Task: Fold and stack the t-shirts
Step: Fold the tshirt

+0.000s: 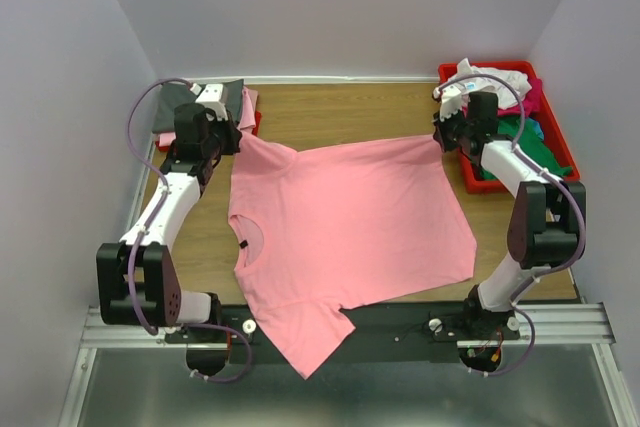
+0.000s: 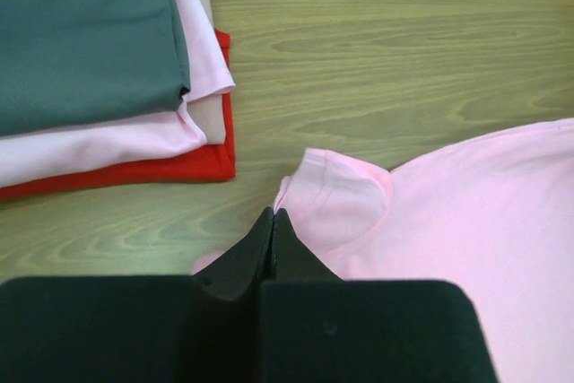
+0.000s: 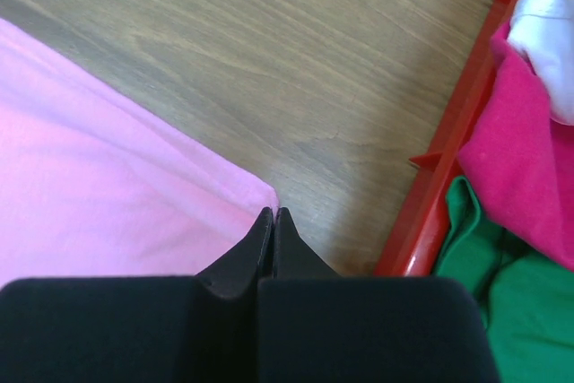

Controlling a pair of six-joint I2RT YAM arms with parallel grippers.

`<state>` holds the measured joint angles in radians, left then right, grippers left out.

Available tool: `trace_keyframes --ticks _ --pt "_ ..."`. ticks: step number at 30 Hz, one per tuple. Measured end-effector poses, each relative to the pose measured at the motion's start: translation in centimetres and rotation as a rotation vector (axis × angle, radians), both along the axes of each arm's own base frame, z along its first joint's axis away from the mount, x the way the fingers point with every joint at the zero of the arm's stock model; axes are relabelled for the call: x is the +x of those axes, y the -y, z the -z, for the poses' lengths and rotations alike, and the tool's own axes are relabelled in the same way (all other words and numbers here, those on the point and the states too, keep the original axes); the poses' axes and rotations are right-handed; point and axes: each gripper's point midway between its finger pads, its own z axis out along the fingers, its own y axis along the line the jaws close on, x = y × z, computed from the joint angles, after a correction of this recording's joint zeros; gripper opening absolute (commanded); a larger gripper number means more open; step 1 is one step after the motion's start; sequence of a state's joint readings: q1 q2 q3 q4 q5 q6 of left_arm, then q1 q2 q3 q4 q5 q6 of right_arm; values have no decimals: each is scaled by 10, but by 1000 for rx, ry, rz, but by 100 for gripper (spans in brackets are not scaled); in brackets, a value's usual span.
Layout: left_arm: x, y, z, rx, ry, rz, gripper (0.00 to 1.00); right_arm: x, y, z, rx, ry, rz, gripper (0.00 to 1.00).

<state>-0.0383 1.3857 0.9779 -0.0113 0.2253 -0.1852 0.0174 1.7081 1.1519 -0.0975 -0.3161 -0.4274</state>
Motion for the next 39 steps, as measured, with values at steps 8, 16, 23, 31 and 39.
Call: trace_keyframes --ticks 8,16,23,31,39 --pt "-27 9 -1 -30 -18 52 0 -4 3 0 -1 0 6 1" --pt "-62 13 5 -57 -53 69 0 -10 4 10 -6 -21 4 1" --pt "-84 20 -10 -97 -16 89 0 -9 5 9 -14 -13 8 1" --pt "-101 30 11 -150 -95 111 0 -7 7 8 -19 -3 15 1" --pt "-118 32 -9 -181 -60 105 0 -5 18 8 -27 1 45 0"
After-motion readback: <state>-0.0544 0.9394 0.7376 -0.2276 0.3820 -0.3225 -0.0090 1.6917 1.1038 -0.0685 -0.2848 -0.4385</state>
